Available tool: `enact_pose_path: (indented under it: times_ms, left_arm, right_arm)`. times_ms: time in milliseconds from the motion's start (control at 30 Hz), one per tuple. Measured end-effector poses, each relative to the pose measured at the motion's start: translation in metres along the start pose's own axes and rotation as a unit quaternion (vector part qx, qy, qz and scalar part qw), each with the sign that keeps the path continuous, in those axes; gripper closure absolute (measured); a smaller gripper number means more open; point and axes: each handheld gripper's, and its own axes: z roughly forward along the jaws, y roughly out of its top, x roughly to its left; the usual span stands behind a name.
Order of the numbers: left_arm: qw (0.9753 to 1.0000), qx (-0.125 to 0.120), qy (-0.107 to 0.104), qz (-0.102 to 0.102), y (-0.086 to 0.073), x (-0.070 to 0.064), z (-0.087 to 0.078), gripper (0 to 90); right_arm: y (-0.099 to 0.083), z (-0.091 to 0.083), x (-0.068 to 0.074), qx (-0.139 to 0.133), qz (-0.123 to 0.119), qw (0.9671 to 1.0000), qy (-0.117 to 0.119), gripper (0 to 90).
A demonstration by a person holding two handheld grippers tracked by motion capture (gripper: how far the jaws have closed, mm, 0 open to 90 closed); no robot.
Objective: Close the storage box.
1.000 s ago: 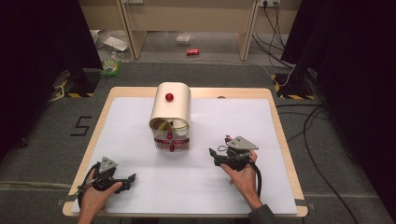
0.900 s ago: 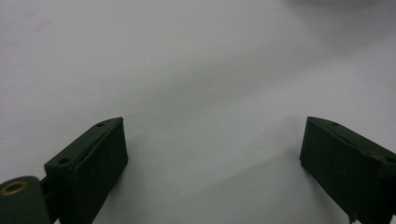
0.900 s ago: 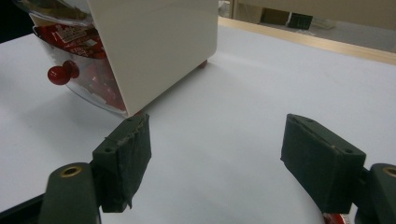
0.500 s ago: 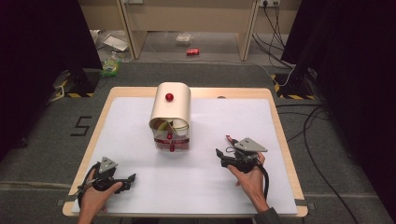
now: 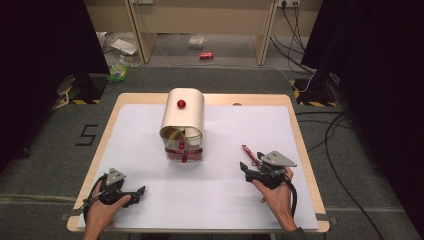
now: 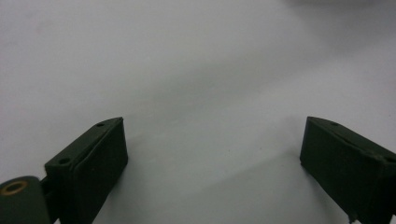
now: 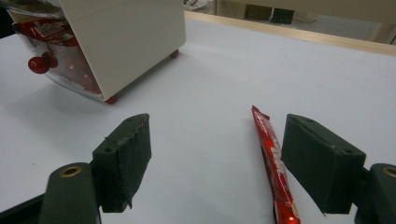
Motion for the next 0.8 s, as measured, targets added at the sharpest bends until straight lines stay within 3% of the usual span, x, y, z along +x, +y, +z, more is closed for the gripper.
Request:
enact_pose_path:
  times_ms: [300, 800]
  left_arm:
    - [1.0000, 0.000, 0.000, 0.000, 0.000, 0.000, 0.000, 6.7]
    - [1.0000, 0.000, 0.000, 0.000, 0.000, 0.000, 0.000, 6.6]
  right_arm:
    - [-0.009, -0.012, -0.010, 0.008, 0.010, 0.9998, -0.012, 24.4]
    - [-0.021, -0.026, -0.018, 0.042, 0.015, 0.9989, -0.013, 20.2]
